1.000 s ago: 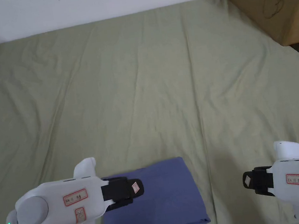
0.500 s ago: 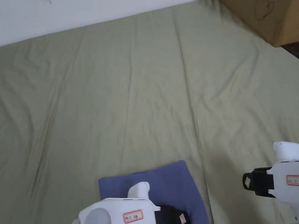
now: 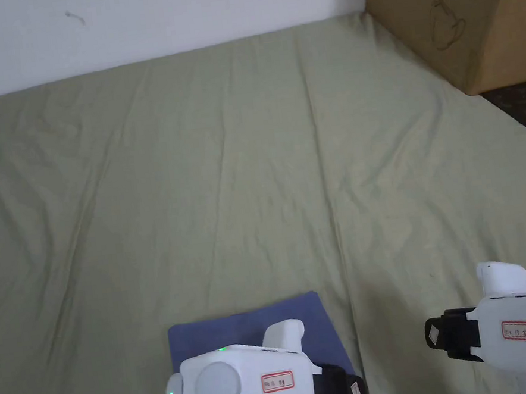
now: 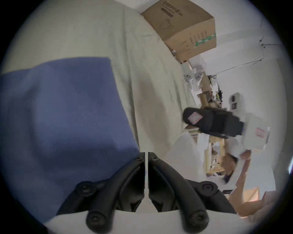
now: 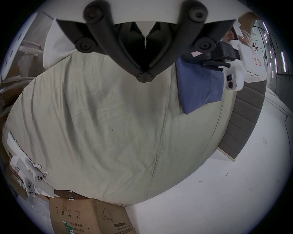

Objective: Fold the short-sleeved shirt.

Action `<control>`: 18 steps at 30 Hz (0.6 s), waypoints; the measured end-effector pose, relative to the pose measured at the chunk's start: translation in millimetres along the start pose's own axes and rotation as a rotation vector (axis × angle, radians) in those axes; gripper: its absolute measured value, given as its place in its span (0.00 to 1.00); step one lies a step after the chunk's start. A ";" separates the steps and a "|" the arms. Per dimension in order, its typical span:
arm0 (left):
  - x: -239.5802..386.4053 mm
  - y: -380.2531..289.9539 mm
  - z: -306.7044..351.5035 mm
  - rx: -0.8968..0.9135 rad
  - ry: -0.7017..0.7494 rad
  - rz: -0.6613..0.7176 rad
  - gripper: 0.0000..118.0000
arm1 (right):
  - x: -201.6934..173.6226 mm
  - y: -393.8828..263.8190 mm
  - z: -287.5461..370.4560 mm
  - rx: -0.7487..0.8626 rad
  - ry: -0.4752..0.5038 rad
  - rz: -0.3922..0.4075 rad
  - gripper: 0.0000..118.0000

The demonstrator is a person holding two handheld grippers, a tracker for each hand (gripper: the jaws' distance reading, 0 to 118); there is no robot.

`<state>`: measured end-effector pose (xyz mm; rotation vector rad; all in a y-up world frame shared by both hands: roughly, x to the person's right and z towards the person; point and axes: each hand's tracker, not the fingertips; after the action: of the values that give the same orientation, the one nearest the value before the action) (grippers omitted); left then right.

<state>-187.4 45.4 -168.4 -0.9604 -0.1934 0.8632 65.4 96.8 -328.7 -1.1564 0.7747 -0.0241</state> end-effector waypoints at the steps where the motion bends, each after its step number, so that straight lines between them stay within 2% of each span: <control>1: -0.4 0.0 12.7 0.033 -0.037 0.018 0.03 | -4.0 0.4 -0.7 -0.002 0.008 0.006 0.00; 3: -6.0 0.2 46.4 0.100 -0.093 0.038 0.03 | -14.5 2.5 -2.7 -0.006 0.032 0.029 0.00; 7: -32.1 -7.1 115.0 0.258 -0.052 0.085 0.03 | -45.5 9.2 -12.7 -0.019 0.085 0.120 0.00; 13: -99.7 -45.4 185.5 0.414 -0.016 0.279 0.03 | -107.7 9.9 -47.8 -0.082 0.192 0.274 0.00; 15: -112.0 -61.2 194.0 0.422 0.048 0.305 0.03 | -123.4 5.5 -67.6 -0.128 0.181 0.306 0.00; 18: -125.3 -78.6 195.4 0.443 0.026 0.352 0.03 | -132.1 -3.7 -108.7 -0.227 0.100 0.321 0.00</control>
<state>-324.6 58.2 34.4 -0.5944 0.1912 1.1564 -92.5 59.7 -274.3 -1.2390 1.0653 0.2817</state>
